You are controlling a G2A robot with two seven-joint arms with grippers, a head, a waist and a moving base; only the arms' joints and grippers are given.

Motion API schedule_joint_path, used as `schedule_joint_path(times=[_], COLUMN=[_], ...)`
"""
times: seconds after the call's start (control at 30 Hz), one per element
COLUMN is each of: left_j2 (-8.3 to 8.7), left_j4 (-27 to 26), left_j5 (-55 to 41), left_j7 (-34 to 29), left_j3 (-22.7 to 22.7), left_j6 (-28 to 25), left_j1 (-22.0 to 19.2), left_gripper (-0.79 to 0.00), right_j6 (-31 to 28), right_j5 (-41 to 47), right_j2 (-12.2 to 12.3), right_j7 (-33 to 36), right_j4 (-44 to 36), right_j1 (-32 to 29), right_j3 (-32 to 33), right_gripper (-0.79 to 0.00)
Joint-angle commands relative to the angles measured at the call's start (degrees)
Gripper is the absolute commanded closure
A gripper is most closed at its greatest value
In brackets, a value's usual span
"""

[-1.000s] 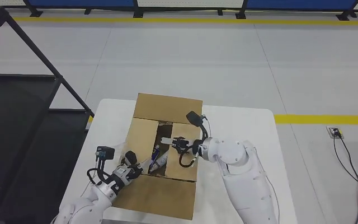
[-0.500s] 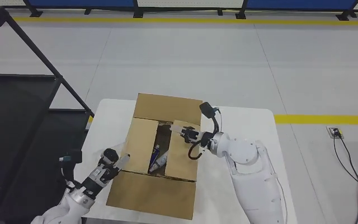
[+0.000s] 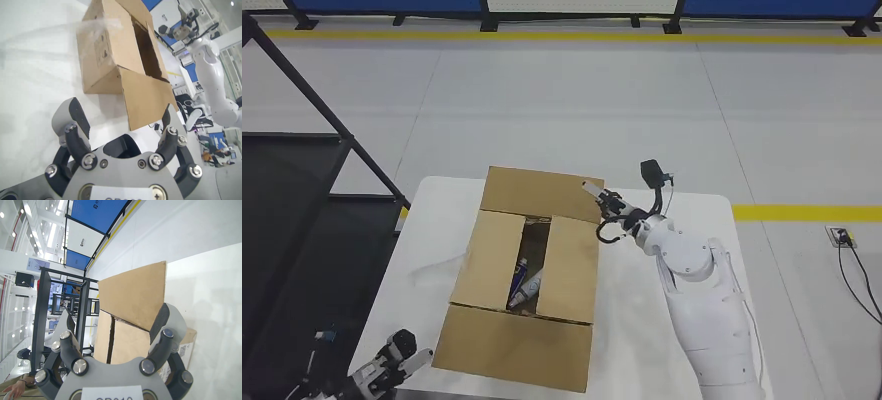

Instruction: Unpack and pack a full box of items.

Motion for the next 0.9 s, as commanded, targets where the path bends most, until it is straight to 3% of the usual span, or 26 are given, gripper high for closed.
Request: schedule_joint_path(times=[0.0,0.13,0.23,0.37,0.43,0.67,0.87], left_j2=[0.26,0.63,0.98,1.56,1.88,2.72,3.27], left_j4=[0.0,-0.7,-1.7,-3.3,-3.9,-4.2,-4.6], left_j5=[0.4,1.8,2.1,1.4,1.1,-6.2,-11.6], left_j7=[-1.2,-2.2,-3.3,-3.9,-3.7,-3.2,-2.9], left_j3=[0.7,2.7,4.3,5.4,5.5,5.9,6.3], left_j6=[-1.8,-4.9,-6.9,-8.7,-8.9,-5.0,-0.3], left_j1=[-0.1,0.0,0.0,0.4,0.8,0.5,-0.5], left_gripper=[-0.785,-0.785,-0.785,-0.785,-0.785,-0.785,-0.785], right_j6=[0.1,0.1,0.4,0.2,-0.7,-3.3,-9.6], right_j5=[0.0,0.0,-0.2,-1.0,-0.3,0.8,10.0], right_j2=[0.0,0.0,0.0,0.1,0.2,0.1,0.3], right_j7=[0.1,0.1,-4.1,-8.7,-7.7,-9.2,-5.1], right_j4=[-0.2,-0.2,0.2,4.2,7.0,17.3,23.7], right_j1=[-0.1,-0.1,-1.0,0.5,2.0,7.3,10.4], right_j3=[0.0,0.0,-0.7,-1.0,-1.3,-2.9,-1.2], right_gripper=[-0.785,-0.785,-0.785,-0.785,-0.785,-0.785,-0.785])
